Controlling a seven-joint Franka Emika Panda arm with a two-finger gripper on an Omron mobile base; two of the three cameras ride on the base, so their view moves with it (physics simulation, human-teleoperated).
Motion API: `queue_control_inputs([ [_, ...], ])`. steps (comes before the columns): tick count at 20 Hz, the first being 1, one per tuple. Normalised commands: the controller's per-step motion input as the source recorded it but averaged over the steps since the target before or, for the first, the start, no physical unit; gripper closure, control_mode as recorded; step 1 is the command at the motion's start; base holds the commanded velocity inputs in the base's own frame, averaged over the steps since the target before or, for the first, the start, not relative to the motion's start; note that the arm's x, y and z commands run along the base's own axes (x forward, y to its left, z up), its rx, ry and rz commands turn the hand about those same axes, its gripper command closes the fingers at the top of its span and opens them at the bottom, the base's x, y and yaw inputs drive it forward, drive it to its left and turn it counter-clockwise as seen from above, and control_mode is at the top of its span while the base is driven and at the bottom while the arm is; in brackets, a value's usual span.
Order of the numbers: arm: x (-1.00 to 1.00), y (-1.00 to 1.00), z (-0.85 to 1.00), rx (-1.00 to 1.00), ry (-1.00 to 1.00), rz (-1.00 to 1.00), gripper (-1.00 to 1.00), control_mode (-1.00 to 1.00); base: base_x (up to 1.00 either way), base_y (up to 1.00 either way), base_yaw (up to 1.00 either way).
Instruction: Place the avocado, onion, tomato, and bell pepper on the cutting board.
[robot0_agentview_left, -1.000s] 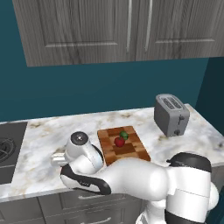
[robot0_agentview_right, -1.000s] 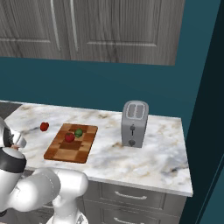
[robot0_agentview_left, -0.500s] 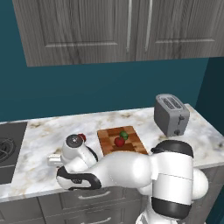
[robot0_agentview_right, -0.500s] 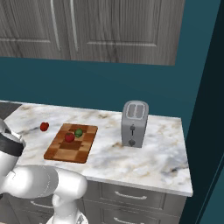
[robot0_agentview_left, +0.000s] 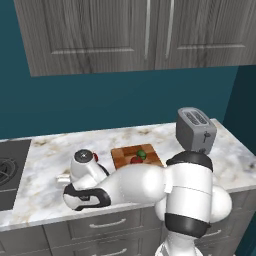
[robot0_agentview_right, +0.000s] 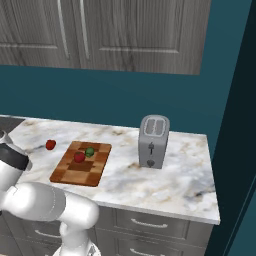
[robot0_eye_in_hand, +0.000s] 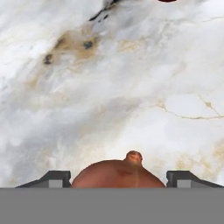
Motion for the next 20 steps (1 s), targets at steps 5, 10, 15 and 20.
queue_control_inputs([
  [5,0.01,-0.05,0.52,0.00,0.00,-0.06,1.00,-1.00,0.00,0.00,0.00],
  [10,0.00,-0.32,0.76,-0.03,0.00,-0.15,1.00,-1.00,0.00,0.00,0.00],
  [15,0.00,-0.64,0.48,-0.09,0.01,-0.20,1.00,-1.00,0.00,0.00,0.00],
  [20,0.00,-0.64,0.22,-0.07,0.01,-0.19,1.00,-1.00,0.00,0.00,0.00],
])
